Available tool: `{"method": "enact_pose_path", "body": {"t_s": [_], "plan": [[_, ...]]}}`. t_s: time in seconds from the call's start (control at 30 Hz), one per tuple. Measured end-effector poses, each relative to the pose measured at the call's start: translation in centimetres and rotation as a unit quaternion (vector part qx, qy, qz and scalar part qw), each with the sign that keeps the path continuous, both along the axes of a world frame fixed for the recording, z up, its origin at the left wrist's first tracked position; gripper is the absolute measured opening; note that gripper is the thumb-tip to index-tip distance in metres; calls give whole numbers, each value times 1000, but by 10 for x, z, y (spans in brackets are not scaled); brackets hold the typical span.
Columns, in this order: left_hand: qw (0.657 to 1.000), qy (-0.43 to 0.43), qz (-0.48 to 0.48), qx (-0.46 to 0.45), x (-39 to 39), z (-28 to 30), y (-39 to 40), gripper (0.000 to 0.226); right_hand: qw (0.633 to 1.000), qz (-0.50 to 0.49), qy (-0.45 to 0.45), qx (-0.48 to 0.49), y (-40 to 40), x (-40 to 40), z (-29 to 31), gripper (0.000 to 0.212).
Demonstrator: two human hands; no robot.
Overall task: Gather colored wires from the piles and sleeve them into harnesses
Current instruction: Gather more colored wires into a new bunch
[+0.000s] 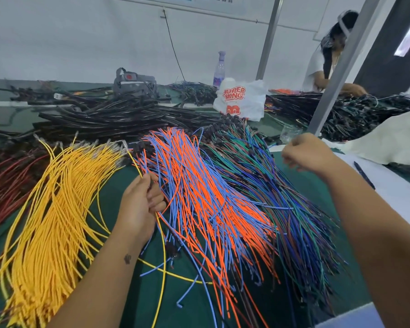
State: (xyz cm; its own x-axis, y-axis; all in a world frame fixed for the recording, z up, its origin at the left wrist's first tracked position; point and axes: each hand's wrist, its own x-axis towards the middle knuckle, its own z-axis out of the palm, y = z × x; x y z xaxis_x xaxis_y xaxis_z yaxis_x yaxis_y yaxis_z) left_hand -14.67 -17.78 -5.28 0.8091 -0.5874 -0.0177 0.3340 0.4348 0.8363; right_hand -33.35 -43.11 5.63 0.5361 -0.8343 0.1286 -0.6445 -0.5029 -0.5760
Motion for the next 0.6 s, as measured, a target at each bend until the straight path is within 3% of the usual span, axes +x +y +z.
{"method": "enact_pose_path", "body": {"t_s": [0.1,0.3,0.47,0.6], "plan": [[1000,-7,3,9,-1,0,0,32,998,37,-24,35,12,1,-2,17],[994,-83,26,65,-9,0,-2,32,992,11,122,-41,17,16,-60,37],[989,-112,36,94,-12,1,-2,32,997,-9,43,-60,13,12,-60,44],[990,-108,31,86,-11,1,-3,32,992,-9,2,-125,13,8,-25,31]]}}
